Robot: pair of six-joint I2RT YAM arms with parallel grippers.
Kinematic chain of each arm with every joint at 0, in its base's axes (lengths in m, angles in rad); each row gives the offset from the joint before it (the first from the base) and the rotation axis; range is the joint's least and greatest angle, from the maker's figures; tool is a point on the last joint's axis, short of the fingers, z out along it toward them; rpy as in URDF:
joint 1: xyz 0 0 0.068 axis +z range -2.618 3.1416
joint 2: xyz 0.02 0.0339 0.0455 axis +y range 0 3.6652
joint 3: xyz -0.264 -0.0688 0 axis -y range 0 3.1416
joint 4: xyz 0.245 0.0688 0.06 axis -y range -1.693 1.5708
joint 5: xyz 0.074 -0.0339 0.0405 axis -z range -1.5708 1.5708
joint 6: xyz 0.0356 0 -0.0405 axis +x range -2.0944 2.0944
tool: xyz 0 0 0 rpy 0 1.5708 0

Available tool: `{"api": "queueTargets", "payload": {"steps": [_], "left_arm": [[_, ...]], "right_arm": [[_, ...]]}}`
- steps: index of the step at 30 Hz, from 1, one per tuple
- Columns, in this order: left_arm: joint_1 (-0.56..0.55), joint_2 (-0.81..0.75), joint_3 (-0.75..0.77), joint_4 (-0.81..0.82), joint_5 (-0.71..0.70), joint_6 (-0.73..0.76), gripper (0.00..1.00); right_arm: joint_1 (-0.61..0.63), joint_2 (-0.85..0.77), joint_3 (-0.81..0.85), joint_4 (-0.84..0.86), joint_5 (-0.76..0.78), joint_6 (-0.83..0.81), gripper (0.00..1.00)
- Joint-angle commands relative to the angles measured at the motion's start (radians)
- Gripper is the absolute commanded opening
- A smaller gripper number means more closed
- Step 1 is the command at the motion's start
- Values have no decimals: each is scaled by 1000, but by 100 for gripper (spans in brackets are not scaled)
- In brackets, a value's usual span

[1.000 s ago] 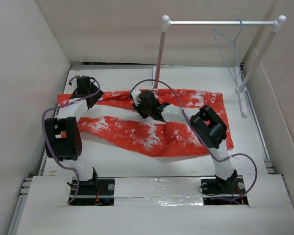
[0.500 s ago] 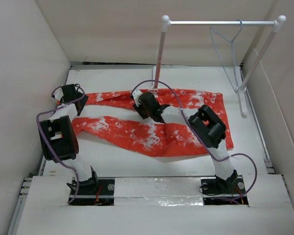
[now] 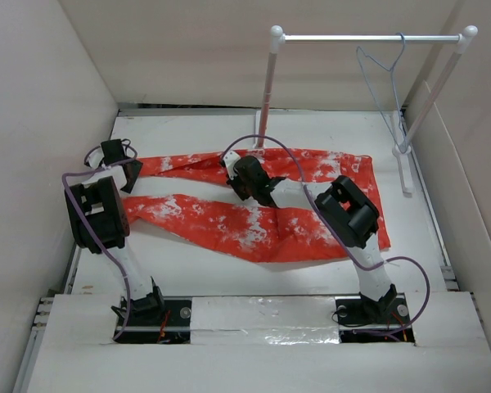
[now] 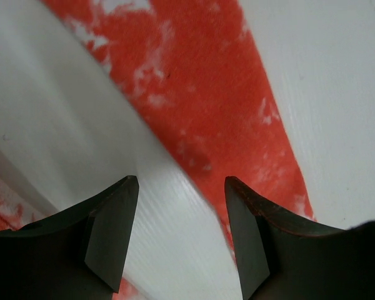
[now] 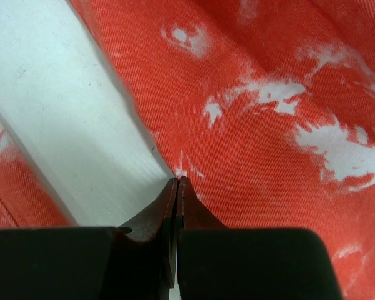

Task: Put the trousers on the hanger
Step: Flatten out the trousers at the center of the board.

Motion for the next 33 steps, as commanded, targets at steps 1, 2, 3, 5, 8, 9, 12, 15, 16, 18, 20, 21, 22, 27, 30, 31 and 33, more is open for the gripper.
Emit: {"api": "queueTargets", "payload": {"steps": [1,2,3,5,8,9,12,15,16,18,20,21,22,27,30,31,33], "left_arm": [[8,39,55,-21,-3,-21,55],[8,45,64,-13,5,-24,53],[8,51,69,-10,3,-32,52],[8,65,78,0,5,-36,50],[8,91,92,2,13,-41,46],[8,96,98,14,20,-41,41],[8,96,96,30,31,-41,10],[8,70,95,33,14,-33,0],[8,53,95,34,13,-30,0],[8,35,99,27,5,-23,0],[8,1,105,25,-9,-12,0],[8,-10,108,27,-12,-9,0],[8,-27,110,28,-15,-6,0],[8,-22,197,10,-20,5,0],[8,11,275,-36,-17,17,0],[8,21,294,-45,-18,26,0],[8,53,349,-55,-18,36,0]], "right_arm": [[-6,-52,-47,27,-14,26,0],[-6,-57,-62,29,-16,29,0],[-6,-68,-68,30,-20,35,0],[-6,-78,-94,39,-29,41,0],[-6,-94,-117,56,-37,50,0],[-6,-97,-122,58,-37,52,0],[-6,-103,-122,49,-36,52,0],[-6,-115,-130,47,-33,52,0],[-6,-117,-134,47,-33,53,0],[-6,-127,-141,42,-33,55,0],[-6,-137,-159,41,-36,57,0],[-6,-150,-168,39,-39,60,0],[-6,-158,-177,41,-40,63,0],[-6,-203,-242,50,-60,75,0],[3,-221,-262,42,-65,76,0],[3,-224,-265,41,-66,76,0],[12,-227,-275,38,-68,78,0]]}}
